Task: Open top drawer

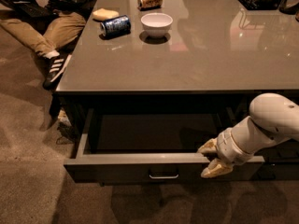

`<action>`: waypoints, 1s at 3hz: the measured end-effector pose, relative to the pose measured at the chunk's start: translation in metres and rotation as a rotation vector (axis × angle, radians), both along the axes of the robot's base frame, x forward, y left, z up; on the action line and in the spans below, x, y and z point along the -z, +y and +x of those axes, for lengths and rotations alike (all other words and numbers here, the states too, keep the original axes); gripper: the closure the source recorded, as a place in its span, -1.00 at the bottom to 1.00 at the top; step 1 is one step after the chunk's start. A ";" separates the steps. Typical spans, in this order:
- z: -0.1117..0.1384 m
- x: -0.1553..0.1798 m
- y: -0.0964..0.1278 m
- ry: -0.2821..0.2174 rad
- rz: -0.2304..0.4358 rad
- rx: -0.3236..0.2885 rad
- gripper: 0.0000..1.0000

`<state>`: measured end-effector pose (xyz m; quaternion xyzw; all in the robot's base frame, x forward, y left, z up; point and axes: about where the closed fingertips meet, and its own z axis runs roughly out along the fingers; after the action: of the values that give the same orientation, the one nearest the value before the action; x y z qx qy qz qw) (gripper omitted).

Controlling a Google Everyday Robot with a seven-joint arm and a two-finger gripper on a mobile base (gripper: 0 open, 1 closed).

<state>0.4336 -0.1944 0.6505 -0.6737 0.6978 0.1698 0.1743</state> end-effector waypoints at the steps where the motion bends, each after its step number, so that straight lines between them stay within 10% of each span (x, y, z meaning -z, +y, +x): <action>1: -0.017 -0.006 -0.001 0.020 -0.002 0.028 0.46; 2: -0.032 -0.009 -0.004 0.031 0.008 0.053 1.00; 3: -0.032 -0.008 -0.004 0.031 0.008 0.053 -1.00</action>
Offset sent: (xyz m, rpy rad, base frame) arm -0.0502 -0.0095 0.0149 0.0222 0.0437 -0.0930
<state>0.4019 -0.1984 0.6586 -0.6514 0.7174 0.1785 0.1706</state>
